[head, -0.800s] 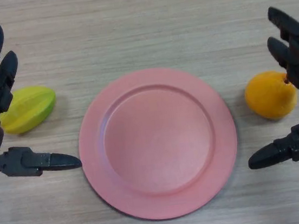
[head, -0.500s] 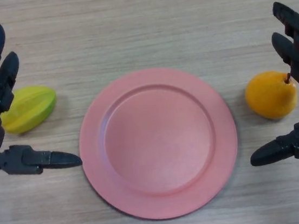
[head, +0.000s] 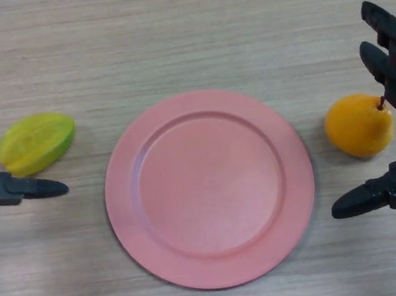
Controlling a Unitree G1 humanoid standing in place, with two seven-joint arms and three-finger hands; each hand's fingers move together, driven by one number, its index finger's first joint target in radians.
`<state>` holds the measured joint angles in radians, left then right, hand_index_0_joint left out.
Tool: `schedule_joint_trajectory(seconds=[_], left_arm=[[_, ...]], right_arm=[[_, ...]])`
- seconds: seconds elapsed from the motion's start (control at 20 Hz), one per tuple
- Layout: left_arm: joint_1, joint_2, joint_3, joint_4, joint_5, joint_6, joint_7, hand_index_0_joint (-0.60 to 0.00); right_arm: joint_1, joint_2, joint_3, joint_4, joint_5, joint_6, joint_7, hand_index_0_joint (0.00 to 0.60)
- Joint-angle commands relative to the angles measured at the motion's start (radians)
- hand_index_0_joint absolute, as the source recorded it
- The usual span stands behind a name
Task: Pick up the yellow starfruit and place it on the plate
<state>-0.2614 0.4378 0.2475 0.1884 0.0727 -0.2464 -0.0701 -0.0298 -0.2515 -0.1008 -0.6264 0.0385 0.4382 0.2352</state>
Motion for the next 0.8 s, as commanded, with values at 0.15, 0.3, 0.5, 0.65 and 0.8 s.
schedule_joint_trajectory(seconds=[0.15, 0.3, 0.5, 0.65, 0.8], left_arm=[[-0.107, 0.100, 0.017, 0.148, 0.104, -0.194, 0.128, 0.000], [-0.152, 0.108, -0.013, 0.262, 0.138, -0.216, 0.153, 0.000], [-0.225, 0.111, -0.061, 0.449, 0.237, -0.289, 0.240, 0.000], [-0.253, 0.127, -0.086, 0.531, 0.335, -0.326, 0.314, -0.401], [-0.290, 0.135, -0.118, 0.647, 0.457, -0.370, 0.421, -0.600]], right_arm=[[-0.014, -0.025, -0.054, -0.054, 0.031, -0.154, -0.017, 0.000], [-0.013, -0.021, -0.064, -0.074, 0.049, -0.136, -0.020, 0.000], [-0.005, -0.029, -0.075, -0.096, 0.046, -0.130, -0.020, 0.000], [0.001, -0.028, -0.081, -0.098, 0.041, -0.136, -0.016, 0.000], [0.008, -0.028, -0.102, -0.106, 0.044, -0.155, -0.005, 0.000]])
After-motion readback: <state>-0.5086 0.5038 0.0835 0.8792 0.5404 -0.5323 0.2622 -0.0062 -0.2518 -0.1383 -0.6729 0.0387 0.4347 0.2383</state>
